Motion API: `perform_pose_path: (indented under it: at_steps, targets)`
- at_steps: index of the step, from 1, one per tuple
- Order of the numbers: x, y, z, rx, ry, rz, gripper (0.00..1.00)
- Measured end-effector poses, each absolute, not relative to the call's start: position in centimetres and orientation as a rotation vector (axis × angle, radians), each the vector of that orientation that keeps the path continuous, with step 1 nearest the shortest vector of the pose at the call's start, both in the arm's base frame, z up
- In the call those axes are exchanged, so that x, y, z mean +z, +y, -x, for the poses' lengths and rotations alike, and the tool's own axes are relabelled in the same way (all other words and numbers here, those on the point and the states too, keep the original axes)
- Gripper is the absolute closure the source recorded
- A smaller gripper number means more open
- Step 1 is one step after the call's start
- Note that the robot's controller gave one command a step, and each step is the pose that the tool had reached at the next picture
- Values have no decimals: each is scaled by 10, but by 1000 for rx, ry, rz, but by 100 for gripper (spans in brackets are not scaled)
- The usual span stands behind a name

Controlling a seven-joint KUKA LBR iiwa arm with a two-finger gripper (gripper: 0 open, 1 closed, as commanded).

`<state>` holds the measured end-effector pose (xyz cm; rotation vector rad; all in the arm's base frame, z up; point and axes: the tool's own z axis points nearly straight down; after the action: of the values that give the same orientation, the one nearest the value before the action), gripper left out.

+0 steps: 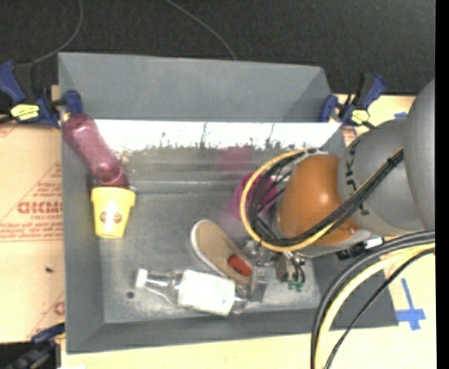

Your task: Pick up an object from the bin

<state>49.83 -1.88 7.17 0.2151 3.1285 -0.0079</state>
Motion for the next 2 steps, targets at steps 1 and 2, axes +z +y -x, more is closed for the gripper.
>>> perform_pose_path:
  at_steps: [1,2]
  targets:
    - [72,-21,-516,-7,3128,-211,100]
    - [74,-23,-508,-9,3123,-212,100]
